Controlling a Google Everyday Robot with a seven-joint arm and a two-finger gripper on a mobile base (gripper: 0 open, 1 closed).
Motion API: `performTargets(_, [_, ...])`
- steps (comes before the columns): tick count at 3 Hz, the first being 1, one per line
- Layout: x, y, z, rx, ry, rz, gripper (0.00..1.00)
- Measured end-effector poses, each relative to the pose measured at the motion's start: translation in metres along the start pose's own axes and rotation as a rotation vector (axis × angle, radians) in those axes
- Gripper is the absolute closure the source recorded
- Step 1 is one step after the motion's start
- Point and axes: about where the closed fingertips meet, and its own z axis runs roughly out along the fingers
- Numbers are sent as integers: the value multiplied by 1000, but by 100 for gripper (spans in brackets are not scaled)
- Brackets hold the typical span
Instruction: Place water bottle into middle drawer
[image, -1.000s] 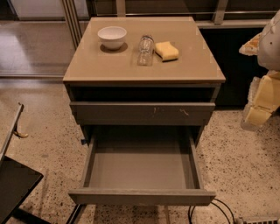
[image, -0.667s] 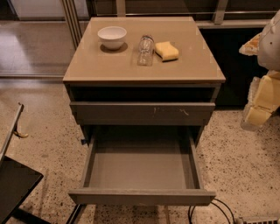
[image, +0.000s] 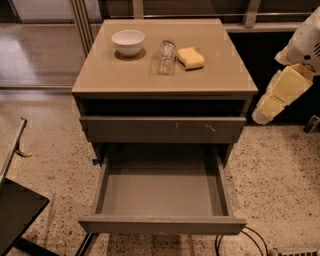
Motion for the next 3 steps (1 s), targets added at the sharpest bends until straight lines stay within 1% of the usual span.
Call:
performTargets(1, [-25, -21, 14, -19, -76, 171, 0])
performTargets(2, [-61, -30, 20, -19, -136, 303, 0])
performTargets(3, [-63, -30, 20, -22, -136, 347, 0])
